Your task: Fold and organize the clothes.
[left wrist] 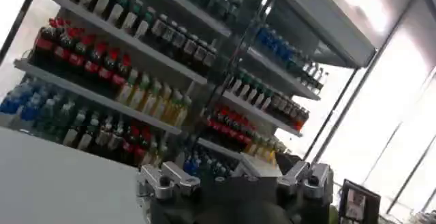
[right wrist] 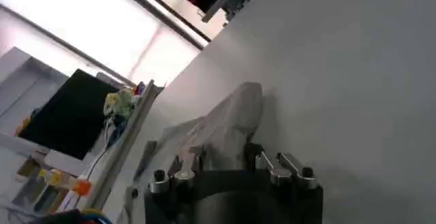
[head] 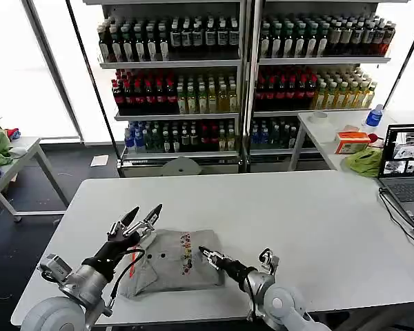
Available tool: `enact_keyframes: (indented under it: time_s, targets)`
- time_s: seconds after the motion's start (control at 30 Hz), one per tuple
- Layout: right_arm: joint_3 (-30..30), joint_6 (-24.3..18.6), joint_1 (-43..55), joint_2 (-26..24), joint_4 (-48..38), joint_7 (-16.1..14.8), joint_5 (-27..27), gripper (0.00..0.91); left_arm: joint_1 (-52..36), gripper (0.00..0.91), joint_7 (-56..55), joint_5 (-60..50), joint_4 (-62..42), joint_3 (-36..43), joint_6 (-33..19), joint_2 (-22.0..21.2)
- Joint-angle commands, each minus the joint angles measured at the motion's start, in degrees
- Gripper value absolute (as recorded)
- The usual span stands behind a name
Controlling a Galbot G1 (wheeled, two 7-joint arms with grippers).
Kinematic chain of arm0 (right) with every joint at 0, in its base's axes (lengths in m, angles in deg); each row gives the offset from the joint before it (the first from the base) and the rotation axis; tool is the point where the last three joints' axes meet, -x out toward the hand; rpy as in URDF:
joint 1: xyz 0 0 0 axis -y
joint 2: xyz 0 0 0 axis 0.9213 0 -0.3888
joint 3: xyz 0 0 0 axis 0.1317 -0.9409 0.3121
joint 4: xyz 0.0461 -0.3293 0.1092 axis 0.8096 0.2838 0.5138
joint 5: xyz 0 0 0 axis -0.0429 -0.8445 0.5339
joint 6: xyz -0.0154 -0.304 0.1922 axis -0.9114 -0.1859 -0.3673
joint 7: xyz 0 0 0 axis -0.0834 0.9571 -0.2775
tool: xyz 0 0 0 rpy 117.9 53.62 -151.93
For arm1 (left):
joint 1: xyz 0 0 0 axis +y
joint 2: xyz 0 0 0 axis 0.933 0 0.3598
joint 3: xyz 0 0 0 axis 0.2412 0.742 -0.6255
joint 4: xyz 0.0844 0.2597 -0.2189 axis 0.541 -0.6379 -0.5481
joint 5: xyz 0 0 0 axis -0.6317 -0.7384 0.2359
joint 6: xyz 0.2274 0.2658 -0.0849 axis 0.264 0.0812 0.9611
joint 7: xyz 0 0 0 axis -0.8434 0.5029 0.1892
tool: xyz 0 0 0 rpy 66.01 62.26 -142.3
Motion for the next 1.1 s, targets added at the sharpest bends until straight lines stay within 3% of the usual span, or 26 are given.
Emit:
enact_keyframes:
  time_s: [0.03,0.23,0.5,0.63,0.7,0.73,0.77,0.83,0.9,0.97,1.1]
  targets:
    - [0.5,1.1,0.8,0.4,-1.0,-0.2,4.4,0.000,1.7,0.907,0.3,-0.3,0.8,-2.0,-0.2,-0.2]
    - [4.2,2.4,0.3,-3.2,1.0,-0.5,4.3,0.000,1.4,0.907,0.3,-0.1,0.3,-3.3,-0.3,0.4]
    - [10.9,4.8,-1.2,-12.1,2.6,-1.5,1.7,0.000,1.5,0.907,0.3,1.0,-0.3,-4.6,-0.3,0.7]
    - [12.7,5.9,-1.5,-15.0,1.7,-2.2,-3.1,0.000,1.5,0.907,0.4,1.0,-0.5,-4.5,-0.4,0.5]
    - [12.8,4.4,-1.6,-15.4,1.7,-2.1,-7.1,0.000,1.5,0.907,0.4,1.0,-0.5,-4.4,-0.4,0.4]
    - [12.8,3.5,-1.7,-15.3,2.1,-1.8,-8.8,0.302,1.5,0.907,0.4,1.0,-0.5,-4.3,-0.4,0.3]
    - [12.7,3.1,-1.8,-15.0,2.6,-1.9,-10.6,0.907,1.4,0.907,0.4,1.0,-0.6,-4.3,-0.4,0.2]
    - [12.5,3.4,-2.1,-14.8,4.4,-1.8,-14.1,0.907,1.3,0.907,0.3,1.0,-0.7,-4.2,-0.4,0.0]
    - [12.1,2.3,-2.8,-14.8,5.4,-1.7,-21.4,0.907,1.3,0.907,0.2,0.9,-0.6,-4.1,-0.4,0.0]
    - [12.1,1.2,-3.4,-15.1,7.0,1.5,-22.4,0.907,1.3,0.907,0.0,1.0,-0.3,-4.2,-0.3,0.0]
    - [13.9,-0.8,-3.8,-16.2,8.8,4.2,-24.8,0.907,2.0,0.907,-0.3,1.2,0.9,-4.8,-0.1,0.4]
